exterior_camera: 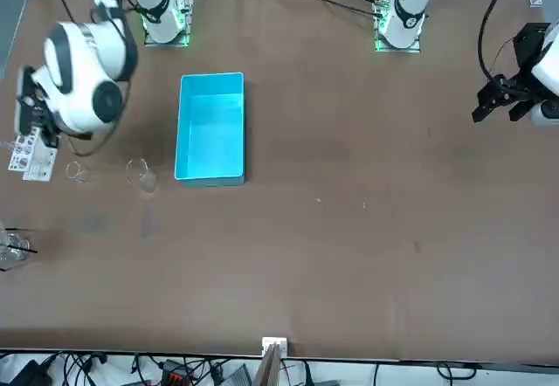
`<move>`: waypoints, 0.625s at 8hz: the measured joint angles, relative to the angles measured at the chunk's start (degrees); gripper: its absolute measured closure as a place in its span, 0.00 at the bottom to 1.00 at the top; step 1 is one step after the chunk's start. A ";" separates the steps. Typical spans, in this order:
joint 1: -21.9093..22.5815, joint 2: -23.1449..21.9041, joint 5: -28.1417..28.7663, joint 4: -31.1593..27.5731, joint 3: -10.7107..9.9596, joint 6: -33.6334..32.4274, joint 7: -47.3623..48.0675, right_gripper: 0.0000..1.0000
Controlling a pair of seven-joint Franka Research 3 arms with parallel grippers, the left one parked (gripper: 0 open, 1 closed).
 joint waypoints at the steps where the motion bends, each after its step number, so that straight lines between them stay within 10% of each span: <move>1: 2.60 5.28 1.56 5.43 0.02 -3.49 2.24 0.96; 5: 5.40 18.51 2.59 13.19 -0.37 -6.60 12.07 0.96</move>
